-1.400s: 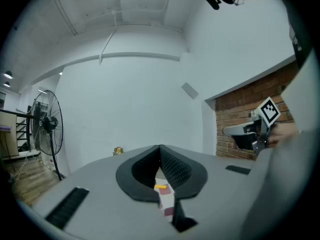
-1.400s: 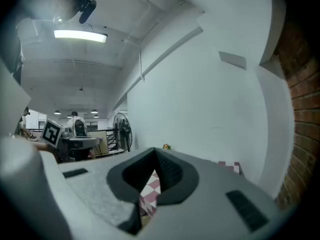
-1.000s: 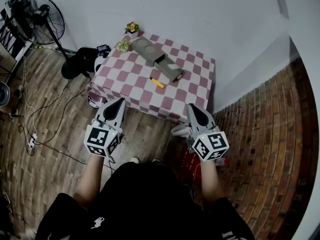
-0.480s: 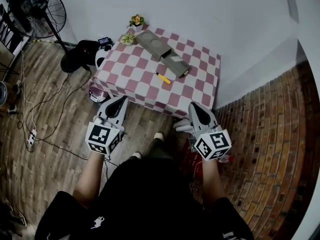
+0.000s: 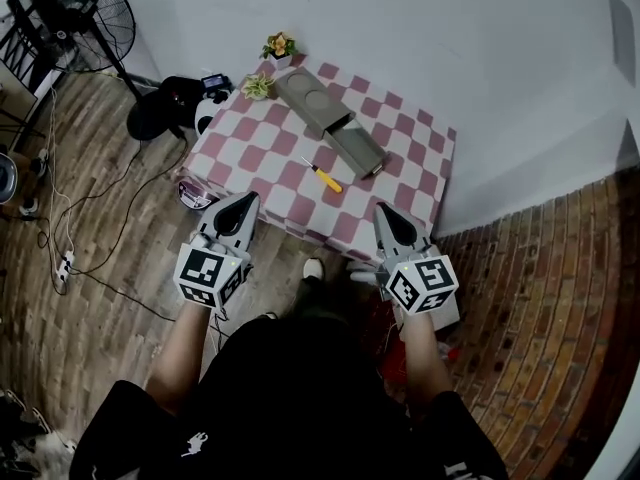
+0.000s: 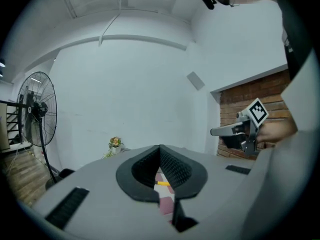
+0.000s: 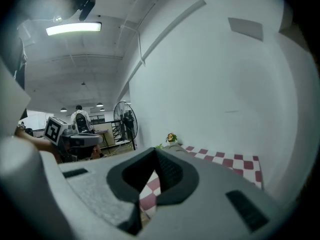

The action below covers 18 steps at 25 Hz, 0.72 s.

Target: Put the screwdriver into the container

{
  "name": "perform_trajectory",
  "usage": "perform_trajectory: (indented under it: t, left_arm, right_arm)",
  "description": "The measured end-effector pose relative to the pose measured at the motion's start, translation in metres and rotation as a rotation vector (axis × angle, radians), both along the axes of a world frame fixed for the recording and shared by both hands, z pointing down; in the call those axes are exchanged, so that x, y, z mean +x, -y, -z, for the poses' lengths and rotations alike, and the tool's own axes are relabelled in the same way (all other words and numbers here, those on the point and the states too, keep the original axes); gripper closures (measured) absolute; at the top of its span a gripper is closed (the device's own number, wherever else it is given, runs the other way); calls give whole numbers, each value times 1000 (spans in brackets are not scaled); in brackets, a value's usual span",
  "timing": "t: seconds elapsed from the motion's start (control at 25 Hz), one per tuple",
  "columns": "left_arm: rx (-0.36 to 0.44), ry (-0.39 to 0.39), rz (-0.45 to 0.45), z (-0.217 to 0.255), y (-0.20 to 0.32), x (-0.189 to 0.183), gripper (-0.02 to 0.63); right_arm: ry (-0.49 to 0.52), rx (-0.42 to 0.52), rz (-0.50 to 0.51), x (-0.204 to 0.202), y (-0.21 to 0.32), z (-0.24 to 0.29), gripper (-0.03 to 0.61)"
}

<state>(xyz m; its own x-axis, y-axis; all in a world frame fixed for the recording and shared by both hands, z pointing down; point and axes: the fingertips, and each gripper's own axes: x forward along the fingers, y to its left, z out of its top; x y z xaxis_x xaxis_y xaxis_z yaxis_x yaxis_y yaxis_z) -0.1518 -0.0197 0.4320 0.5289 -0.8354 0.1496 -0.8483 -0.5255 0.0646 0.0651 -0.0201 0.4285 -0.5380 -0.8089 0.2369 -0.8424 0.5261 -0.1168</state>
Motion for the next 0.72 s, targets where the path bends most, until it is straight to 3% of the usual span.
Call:
perform_trajectory:
  t: [0.4,0.72]
  left_arm:
    - [-20,49,97,-2,86,44,612]
    - [-82,87,179,-23,126,54,612]
  right_arm:
    - [7,-75,146,28,111,-31,577]
    - [-81,-238,296,6,151,-113,577]
